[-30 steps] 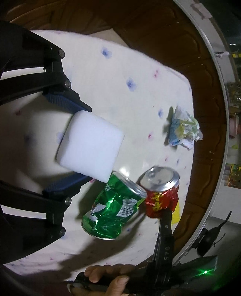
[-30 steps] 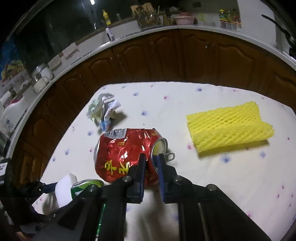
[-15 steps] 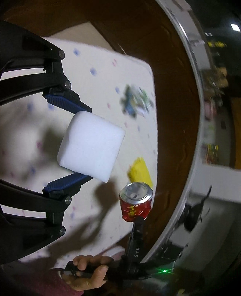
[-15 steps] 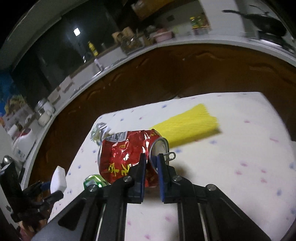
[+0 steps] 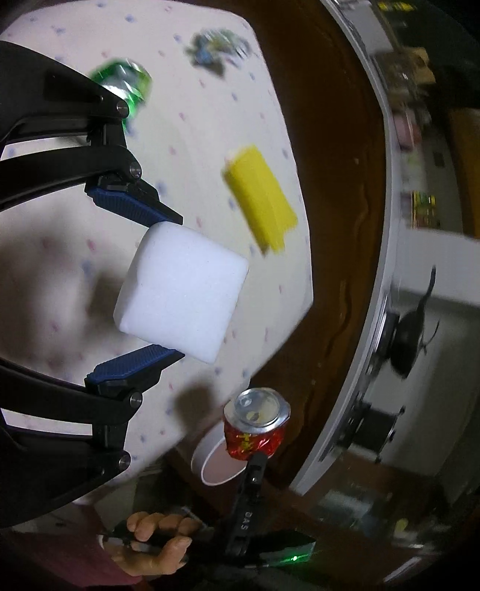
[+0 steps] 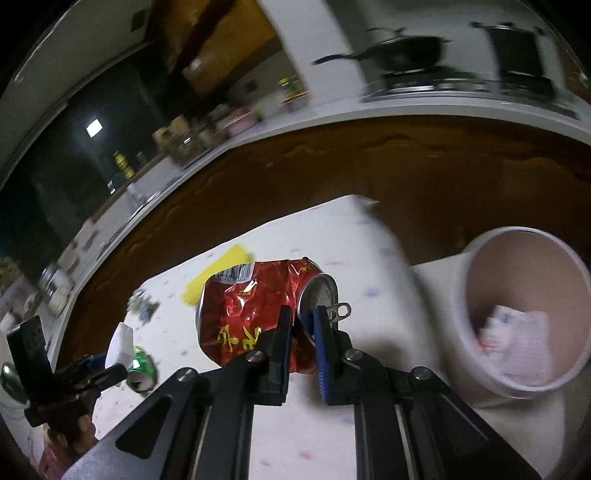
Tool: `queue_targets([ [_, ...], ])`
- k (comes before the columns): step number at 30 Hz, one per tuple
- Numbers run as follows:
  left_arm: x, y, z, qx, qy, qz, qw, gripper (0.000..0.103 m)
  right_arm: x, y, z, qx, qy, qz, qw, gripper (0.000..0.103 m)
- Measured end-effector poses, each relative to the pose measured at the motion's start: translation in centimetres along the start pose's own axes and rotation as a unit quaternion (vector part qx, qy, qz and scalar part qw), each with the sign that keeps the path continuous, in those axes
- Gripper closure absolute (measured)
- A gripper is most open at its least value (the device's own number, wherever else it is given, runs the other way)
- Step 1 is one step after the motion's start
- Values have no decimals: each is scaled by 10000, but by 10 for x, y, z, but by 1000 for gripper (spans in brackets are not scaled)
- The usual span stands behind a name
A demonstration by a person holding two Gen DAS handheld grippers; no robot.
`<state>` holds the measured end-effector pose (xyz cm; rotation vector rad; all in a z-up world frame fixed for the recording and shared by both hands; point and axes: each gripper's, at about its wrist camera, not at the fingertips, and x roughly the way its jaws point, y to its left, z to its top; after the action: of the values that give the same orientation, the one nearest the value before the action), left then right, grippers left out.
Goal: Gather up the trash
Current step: 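Carry the foam block and red can to the bin and open both tools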
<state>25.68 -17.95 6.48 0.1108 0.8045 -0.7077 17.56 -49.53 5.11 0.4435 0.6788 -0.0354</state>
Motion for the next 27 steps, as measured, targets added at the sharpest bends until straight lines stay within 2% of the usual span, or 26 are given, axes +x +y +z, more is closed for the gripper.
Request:
queue_targets([
  [7, 41, -90, 36, 465, 73, -377, 9982, 40, -52, -85, 4, 542, -376, -536, 9964, 91],
  [12, 69, -141, 55, 690, 121, -615, 9956, 40, -79, -139, 8, 867, -579, -850, 9909, 91],
  [21, 117, -216, 83, 1112, 280, -858, 9897, 40, -92, -186, 6, 1018, -612, -1173, 9860, 91],
  [27, 161, -247, 89, 1290, 538, -901, 9861, 40, -83, -202, 4, 1047, -470, -1288, 9850, 91],
])
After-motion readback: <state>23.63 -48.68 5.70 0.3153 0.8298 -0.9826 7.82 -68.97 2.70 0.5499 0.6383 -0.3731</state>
